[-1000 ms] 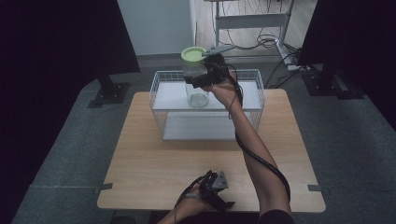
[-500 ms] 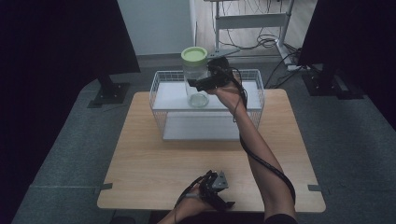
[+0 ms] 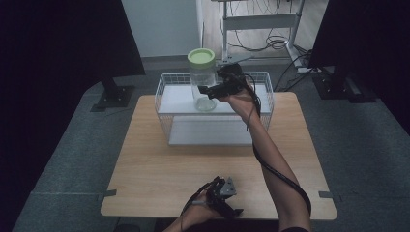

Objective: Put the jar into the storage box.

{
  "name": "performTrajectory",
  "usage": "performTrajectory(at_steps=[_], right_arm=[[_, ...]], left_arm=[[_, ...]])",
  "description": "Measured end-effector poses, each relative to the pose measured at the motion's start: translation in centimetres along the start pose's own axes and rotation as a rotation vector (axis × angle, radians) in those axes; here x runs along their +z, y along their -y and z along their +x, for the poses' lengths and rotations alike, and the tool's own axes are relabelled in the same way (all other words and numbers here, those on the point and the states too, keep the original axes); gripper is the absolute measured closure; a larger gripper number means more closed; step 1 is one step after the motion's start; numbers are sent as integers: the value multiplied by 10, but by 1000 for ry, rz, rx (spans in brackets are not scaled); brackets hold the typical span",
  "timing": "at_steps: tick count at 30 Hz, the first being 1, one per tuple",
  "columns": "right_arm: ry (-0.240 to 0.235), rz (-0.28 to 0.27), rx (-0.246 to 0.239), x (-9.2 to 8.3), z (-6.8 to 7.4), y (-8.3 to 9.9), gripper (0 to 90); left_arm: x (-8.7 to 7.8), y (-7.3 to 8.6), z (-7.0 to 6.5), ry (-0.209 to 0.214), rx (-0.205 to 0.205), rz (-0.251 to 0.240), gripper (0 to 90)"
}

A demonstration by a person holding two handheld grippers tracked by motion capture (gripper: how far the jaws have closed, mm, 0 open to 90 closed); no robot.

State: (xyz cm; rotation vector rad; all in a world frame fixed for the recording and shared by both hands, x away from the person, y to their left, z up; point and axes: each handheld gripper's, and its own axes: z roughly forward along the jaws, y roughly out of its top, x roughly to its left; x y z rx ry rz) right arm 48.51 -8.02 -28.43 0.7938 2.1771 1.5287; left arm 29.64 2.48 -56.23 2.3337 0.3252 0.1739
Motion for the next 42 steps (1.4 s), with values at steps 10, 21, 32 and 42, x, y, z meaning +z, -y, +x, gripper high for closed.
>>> performTrajectory(at_steps=[10, 21, 32, 42], right_arm=[[-2, 0, -9, -7, -1, 9, 32], [-3, -5, -13, -14, 0, 18, 33], [-6, -3, -26, -20, 2, 27, 33], [-10, 11, -31, -25, 3, 38, 37]], left_arm=[[0, 0, 0, -1, -1, -1, 22], [0, 0, 0, 0, 0, 0, 22], [0, 0, 0, 0, 0, -1, 22], [0, 0, 0, 1, 0, 1, 22]])
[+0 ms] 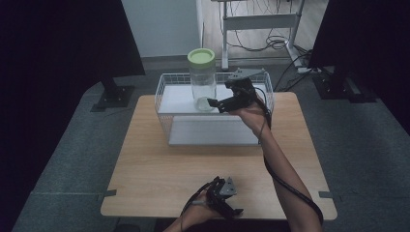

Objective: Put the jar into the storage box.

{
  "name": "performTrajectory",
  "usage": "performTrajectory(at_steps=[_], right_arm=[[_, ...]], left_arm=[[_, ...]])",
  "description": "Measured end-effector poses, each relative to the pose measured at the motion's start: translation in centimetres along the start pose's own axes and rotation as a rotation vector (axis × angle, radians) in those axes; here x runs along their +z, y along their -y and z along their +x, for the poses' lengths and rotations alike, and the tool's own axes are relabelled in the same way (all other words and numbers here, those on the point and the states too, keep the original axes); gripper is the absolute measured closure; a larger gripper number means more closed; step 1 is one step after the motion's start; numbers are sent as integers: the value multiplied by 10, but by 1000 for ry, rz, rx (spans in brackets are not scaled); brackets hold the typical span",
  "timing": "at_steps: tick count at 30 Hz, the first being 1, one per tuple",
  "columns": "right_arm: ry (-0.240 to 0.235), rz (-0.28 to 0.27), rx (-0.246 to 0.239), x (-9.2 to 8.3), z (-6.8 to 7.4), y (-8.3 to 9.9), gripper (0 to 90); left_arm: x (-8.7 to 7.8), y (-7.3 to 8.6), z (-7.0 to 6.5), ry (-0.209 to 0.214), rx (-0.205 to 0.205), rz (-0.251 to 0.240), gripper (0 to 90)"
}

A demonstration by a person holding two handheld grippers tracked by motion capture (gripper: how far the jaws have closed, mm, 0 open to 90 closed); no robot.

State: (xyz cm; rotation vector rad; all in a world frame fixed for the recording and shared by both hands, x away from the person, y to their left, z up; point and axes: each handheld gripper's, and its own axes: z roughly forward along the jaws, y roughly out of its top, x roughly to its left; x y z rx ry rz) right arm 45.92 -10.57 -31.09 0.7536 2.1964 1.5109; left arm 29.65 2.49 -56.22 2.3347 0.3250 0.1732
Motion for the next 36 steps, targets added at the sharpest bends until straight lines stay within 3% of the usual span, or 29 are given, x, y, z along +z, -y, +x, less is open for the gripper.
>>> performTrajectory(at_steps=[36], right_arm=[[11, 30, -29, -20, 8, 38, 40]], left_arm=[[0, 0, 0, 0, -3, -2, 22]])
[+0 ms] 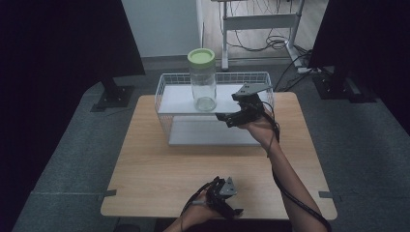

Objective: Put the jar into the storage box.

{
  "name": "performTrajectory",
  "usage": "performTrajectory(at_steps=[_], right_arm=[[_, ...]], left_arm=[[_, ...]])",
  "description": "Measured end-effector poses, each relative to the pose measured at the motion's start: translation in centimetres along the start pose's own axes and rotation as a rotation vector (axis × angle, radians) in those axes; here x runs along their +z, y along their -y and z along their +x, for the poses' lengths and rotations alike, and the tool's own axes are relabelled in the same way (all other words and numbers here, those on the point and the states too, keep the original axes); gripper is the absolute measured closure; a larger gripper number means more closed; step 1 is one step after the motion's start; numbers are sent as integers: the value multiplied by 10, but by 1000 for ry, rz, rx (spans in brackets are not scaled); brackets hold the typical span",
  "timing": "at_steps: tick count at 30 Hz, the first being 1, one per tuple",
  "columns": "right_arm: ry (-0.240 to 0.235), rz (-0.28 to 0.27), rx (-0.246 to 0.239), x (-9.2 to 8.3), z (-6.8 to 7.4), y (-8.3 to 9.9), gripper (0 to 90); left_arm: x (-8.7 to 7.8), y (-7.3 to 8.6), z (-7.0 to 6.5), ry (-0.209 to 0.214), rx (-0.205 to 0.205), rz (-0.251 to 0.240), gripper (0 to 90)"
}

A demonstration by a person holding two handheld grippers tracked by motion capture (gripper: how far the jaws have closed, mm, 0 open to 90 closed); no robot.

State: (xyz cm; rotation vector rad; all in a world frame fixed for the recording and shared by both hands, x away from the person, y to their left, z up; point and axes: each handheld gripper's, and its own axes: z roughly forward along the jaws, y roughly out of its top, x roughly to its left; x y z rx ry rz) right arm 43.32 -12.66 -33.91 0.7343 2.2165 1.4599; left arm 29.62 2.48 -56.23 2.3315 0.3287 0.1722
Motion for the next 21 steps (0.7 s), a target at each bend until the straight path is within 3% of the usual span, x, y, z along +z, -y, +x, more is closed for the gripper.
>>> performTrajectory(at_steps=[21], right_arm=[[19, -2, 16, -22, 0, 24, 40]], left_arm=[[0, 0, 0, 1, -1, 1, 22]])
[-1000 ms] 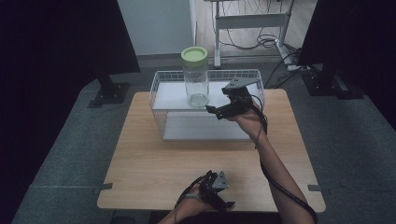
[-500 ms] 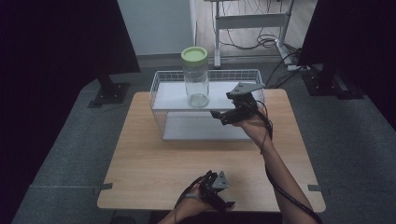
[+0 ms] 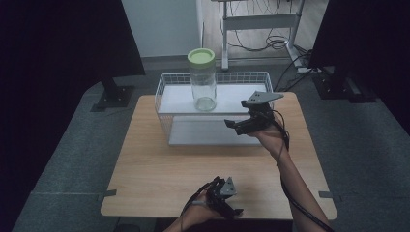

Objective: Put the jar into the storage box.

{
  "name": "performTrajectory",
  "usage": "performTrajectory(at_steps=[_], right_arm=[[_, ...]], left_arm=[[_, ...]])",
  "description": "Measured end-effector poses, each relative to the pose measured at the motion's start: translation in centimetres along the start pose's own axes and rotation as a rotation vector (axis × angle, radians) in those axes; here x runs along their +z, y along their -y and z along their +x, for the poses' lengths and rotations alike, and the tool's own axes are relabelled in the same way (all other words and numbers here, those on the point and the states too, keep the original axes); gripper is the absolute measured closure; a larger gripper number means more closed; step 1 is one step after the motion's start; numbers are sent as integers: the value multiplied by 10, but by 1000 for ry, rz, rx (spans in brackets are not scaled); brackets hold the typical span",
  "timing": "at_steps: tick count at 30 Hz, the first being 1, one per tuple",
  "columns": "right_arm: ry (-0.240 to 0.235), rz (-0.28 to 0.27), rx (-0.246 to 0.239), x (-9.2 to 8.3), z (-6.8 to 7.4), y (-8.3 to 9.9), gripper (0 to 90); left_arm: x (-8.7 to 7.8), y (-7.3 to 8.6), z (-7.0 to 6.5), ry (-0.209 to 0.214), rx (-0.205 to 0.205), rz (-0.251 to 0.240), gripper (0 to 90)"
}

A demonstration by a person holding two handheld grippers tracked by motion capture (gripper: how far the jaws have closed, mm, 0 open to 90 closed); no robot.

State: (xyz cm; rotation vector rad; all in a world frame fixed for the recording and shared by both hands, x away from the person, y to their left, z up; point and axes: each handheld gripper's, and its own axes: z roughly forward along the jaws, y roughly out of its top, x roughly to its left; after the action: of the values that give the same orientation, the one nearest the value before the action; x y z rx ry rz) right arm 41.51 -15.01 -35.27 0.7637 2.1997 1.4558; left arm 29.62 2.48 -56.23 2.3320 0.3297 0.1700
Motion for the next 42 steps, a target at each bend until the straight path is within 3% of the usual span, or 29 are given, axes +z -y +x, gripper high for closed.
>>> performTrajectory(at_steps=[18, 37, 42], right_arm=[[-5, 4, 0, -13, 7, 20, 40], [-8, 16, 37, -24, 7, 47, 42], [10, 25, 39, -29, 6, 55, 33]], left_arm=[[0, 0, 0, -2, 2, 1, 22], [0, 0, 0, -1, 1, -1, 22], [0, 0, 0, -1, -1, -2, 22]])
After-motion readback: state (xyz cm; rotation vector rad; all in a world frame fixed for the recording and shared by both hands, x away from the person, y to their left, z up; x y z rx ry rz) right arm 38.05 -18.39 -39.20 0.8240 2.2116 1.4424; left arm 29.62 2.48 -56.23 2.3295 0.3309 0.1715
